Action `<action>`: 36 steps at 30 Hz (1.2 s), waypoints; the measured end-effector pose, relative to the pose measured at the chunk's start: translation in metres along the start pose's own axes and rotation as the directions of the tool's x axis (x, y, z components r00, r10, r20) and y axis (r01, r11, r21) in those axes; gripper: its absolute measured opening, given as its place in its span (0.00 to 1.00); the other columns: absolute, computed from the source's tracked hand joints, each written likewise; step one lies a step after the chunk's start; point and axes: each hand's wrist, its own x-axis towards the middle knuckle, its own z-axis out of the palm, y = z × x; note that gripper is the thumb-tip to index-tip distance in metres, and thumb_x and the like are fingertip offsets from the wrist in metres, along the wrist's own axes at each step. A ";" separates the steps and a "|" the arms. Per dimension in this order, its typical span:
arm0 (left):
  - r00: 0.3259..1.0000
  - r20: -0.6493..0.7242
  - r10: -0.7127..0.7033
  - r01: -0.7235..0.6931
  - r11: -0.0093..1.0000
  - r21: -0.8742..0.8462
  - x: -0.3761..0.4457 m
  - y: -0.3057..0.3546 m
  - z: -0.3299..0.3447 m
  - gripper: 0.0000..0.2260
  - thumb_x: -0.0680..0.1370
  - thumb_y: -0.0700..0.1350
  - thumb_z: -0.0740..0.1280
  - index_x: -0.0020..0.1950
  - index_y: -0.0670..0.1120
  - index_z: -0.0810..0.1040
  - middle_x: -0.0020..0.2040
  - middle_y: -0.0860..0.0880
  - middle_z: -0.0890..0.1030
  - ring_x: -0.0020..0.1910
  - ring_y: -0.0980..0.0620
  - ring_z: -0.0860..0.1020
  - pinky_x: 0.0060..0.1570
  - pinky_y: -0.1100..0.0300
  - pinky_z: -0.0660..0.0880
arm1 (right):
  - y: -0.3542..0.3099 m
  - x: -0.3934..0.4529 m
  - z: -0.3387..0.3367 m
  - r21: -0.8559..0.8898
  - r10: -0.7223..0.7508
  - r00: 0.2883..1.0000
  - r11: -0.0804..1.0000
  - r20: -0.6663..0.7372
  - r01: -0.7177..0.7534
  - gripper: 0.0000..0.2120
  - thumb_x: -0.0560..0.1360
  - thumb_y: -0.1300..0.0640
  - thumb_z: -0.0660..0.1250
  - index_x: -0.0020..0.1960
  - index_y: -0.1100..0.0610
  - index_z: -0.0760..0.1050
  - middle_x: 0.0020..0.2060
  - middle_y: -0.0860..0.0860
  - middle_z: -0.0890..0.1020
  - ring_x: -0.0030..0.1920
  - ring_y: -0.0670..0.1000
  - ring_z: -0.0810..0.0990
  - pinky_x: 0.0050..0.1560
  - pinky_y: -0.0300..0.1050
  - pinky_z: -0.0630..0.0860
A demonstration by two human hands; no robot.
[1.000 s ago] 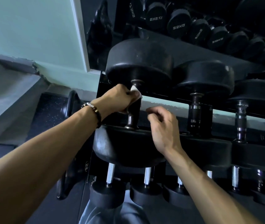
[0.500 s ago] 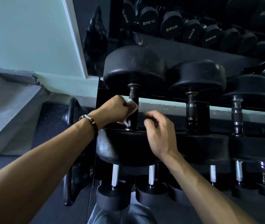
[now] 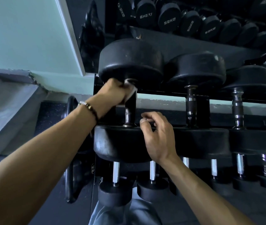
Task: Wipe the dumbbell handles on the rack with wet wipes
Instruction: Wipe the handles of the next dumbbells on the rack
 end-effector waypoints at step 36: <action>0.968 -0.116 0.224 -0.170 0.919 0.356 -0.007 -0.004 0.000 0.16 0.79 0.48 0.65 0.35 0.40 0.73 0.31 0.44 0.70 0.33 0.41 0.72 0.36 0.56 0.67 | 0.001 0.002 -0.001 0.044 -0.039 0.999 0.998 -0.020 0.039 0.17 0.72 0.42 0.57 0.44 0.51 0.80 0.39 0.41 0.82 0.46 0.44 0.80 0.50 0.50 0.77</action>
